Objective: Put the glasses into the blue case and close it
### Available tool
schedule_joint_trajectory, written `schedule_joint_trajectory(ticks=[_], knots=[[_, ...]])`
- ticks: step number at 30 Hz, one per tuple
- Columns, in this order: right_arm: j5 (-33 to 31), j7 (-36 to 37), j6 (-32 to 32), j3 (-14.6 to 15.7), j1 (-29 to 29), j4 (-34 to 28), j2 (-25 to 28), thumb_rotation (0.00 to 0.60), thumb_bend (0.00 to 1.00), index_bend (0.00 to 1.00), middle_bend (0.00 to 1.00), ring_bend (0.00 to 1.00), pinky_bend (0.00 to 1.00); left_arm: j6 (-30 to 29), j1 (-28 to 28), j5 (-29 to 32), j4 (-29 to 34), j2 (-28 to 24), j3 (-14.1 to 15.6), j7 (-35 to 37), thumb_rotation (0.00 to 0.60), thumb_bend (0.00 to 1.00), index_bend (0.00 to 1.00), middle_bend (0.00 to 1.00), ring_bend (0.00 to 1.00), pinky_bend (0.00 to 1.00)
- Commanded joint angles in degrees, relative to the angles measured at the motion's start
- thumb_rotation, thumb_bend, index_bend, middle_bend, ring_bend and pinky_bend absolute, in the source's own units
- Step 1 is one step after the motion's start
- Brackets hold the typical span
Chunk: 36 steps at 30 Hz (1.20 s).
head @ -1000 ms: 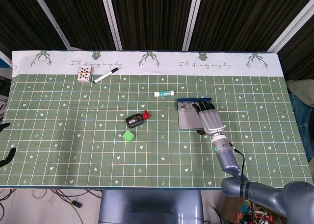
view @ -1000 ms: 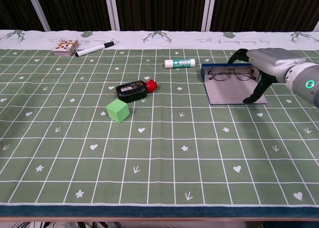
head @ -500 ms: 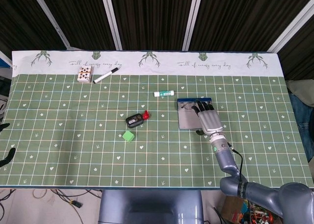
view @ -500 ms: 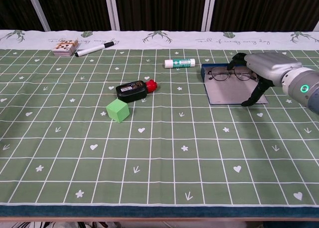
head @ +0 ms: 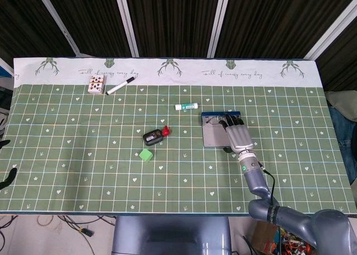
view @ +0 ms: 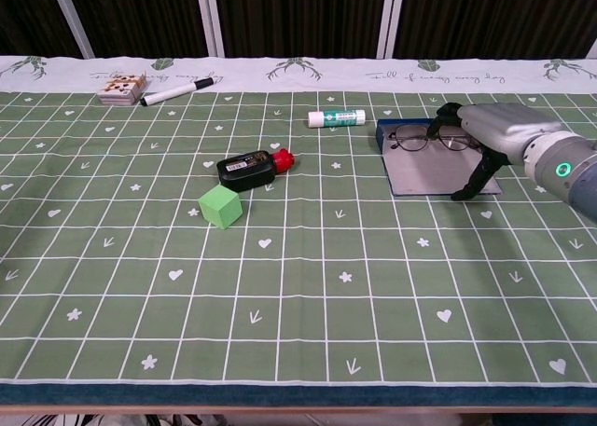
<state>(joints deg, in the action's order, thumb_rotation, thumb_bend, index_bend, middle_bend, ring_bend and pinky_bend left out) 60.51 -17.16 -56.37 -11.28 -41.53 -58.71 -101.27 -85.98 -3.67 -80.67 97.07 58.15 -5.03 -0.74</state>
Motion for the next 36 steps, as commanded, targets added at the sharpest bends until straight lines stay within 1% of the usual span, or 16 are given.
schedule_joint_trajectory(ticks=[1, 22, 36], knots=[[0.06, 0.11, 0.13, -0.18, 0.03, 0.12, -0.11, 0.600, 0.17, 0.24, 0.06, 0.10, 0.17, 0.00, 0.00, 0.00, 0.00, 0.01, 0.00, -0.01, 0.600, 0.32, 0.19, 0.00, 0.00, 0.00], [0.54, 0.87, 1.44, -1.58, 0.25, 1.52, -0.98, 0.600, 0.21, 0.27, 0.06, 0.10, 0.17, 0.00, 0.00, 0.11, -0.11, 0.02, -0.06, -0.01, 0.600, 0.32, 0.19, 0.00, 0.00, 0.00], [-0.09, 0.01, 2.46, -2.44, 0.26, 1.48, -0.97, 0.600, 0.22, 0.29, 0.06, 0.10, 0.17, 0.15, -0.03, 0.16, -0.19, 0.06, 0.00, -0.13, 0.600, 0.32, 0.19, 0.00, 0.00, 0.00]])
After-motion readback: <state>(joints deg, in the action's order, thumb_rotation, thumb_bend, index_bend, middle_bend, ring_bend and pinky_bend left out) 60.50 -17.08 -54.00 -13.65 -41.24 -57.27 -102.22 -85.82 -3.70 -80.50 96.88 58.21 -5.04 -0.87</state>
